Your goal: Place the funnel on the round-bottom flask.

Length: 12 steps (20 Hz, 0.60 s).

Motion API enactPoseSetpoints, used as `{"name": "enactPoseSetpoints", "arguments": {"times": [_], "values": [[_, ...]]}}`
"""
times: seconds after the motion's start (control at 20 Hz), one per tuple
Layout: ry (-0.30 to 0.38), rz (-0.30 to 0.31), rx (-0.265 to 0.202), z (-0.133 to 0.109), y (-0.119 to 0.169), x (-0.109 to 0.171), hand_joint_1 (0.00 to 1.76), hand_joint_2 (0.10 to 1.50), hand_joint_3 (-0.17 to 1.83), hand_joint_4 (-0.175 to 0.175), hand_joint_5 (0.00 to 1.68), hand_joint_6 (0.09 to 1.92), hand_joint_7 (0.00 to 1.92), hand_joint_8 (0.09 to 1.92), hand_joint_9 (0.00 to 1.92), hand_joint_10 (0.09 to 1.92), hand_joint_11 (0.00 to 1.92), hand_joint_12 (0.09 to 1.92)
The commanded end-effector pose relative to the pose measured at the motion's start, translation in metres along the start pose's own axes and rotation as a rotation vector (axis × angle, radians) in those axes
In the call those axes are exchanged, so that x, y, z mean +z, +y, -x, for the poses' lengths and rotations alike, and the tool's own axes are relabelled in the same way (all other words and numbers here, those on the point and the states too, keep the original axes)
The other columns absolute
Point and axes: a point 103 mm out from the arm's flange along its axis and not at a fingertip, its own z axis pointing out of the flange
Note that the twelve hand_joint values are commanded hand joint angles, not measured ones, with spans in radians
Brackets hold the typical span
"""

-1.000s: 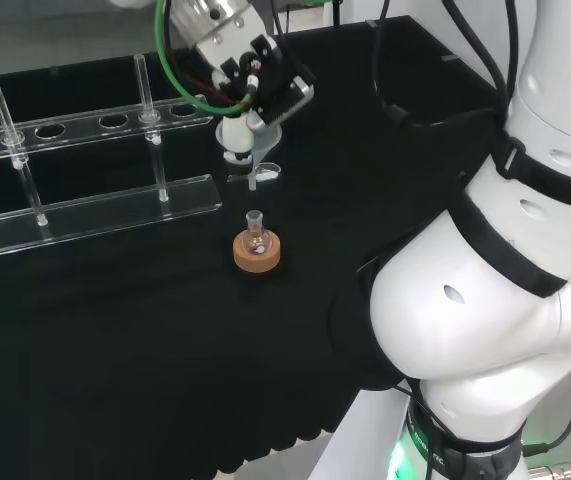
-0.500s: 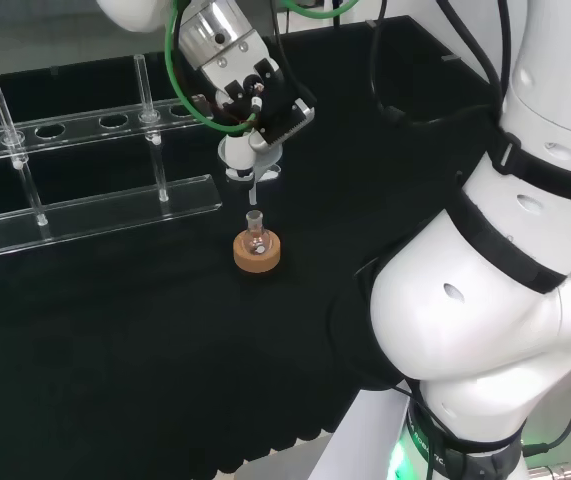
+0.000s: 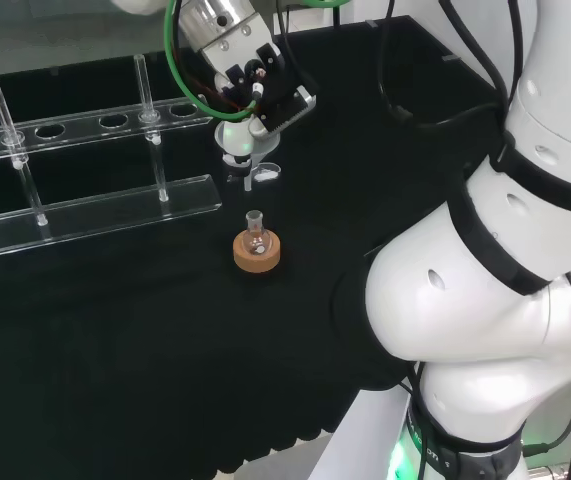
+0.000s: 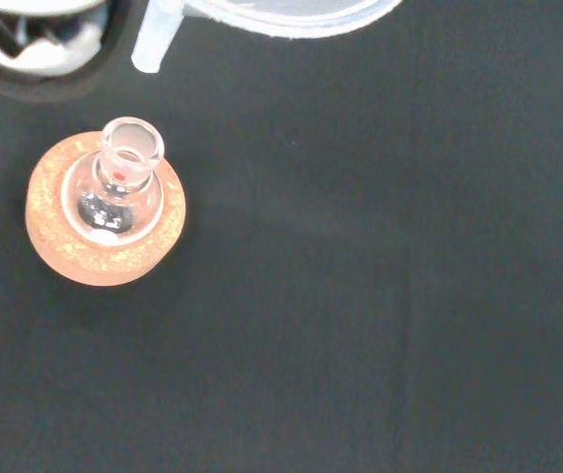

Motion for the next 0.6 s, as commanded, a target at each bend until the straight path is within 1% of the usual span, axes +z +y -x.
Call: {"name": "enactPoseSetpoints", "arguments": {"times": [0.05,0.4,0.6], "values": [[-0.029,-0.052,-0.009,-0.0116,0.0233,0.0267,0.82,0.72,0.7,0.049,0.83,0.72,0.9,0.6,1.13,0.33,0.76,1.21],[-0.034,-0.05,-0.005,-0.0119,0.0239,0.0244,0.82,0.72,0.7,0.049,0.83,0.72,0.9,0.6,1.14,0.33,0.76,1.2],[-0.031,-0.064,-0.008,-0.0127,0.0273,0.0244,0.82,0.72,0.7,0.049,0.83,0.72,0.9,0.6,1.14,0.33,0.77,1.2]]}}
